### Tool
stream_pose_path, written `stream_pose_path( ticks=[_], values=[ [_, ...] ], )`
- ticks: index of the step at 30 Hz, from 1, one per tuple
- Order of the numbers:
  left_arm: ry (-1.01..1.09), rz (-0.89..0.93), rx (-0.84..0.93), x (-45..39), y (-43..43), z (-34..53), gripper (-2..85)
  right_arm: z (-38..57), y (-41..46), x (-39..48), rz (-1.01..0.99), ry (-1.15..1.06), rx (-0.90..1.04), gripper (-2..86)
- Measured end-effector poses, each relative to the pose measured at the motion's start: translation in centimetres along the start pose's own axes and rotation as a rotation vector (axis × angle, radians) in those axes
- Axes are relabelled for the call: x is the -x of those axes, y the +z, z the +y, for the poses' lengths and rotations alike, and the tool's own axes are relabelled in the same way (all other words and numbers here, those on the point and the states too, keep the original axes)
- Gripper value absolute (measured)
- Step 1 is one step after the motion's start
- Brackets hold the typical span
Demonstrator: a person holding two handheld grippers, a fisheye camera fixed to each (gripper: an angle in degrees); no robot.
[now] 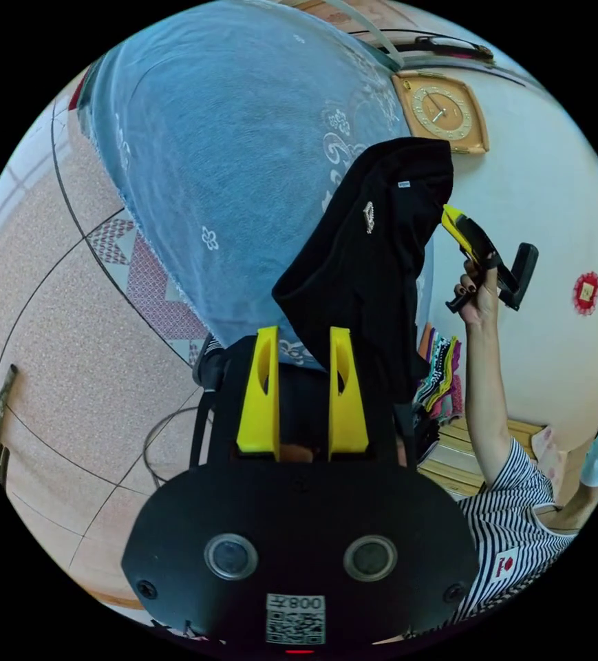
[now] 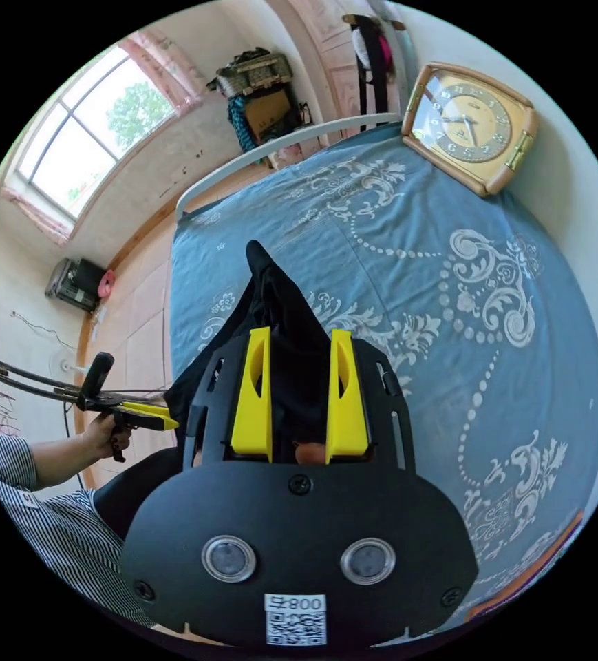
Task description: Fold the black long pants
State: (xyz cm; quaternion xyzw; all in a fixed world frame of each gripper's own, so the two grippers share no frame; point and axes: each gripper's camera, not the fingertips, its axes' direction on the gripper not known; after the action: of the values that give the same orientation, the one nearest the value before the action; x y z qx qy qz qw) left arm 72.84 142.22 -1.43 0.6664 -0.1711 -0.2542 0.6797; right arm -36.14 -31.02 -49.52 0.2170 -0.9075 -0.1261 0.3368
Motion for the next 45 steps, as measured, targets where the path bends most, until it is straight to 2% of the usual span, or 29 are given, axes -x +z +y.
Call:
stream_pose_path(
  ticks=[6, 10, 15, 24, 29, 34, 40, 45],
  values=[
    [-0.001, 0.067, -0.012, 4.6, 0.3, 1.9, 8.6, -1.4, -0.7, 1.5, 0.032, 0.001, 0.076, 5.4],
    [0.023, 0.144, -0.044, 5.8, -0.6, 3.7, 3.9, -0.1, -2.7, 2.3, 0.011, 0.015, 0.120, 1.9],
    [0.136, 0.207, -0.084, 3.8, -2.6, 5.3, 2.5, 4.1, -10.0, 3.5, 0.003, 0.057, 0.005, 1.0],
    [0.671, 0.372, -0.014, -11.5, -5.4, 8.9, 1.8, 20.7, -31.2, 6.2, 0.207, 0.183, -0.297, 0.7],
    [1.016, 0.549, 0.129, -24.8, -4.5, 13.0, 1.7, 32.5, -43.7, 8.4, 0.406, 0.321, -0.511, 0.9],
    [1.262, 0.745, 0.276, -37.2, -2.7, 18.1, 1.7, 43.8, -56.9, 12.3, 0.655, 0.442, -0.801, 1.1],
    [1.429, 0.997, 0.272, -48.1, -5.0, 21.5, 1.7, 46.5, -66.4, 18.3, 0.871, 0.373, -1.000, 1.2],
    [1.473, 1.106, 0.158, -50.0, -10.2, 19.9, 1.7, 41.9, -69.2, 22.0, 0.904, 0.218, -1.092, 1.2]
  ],
)
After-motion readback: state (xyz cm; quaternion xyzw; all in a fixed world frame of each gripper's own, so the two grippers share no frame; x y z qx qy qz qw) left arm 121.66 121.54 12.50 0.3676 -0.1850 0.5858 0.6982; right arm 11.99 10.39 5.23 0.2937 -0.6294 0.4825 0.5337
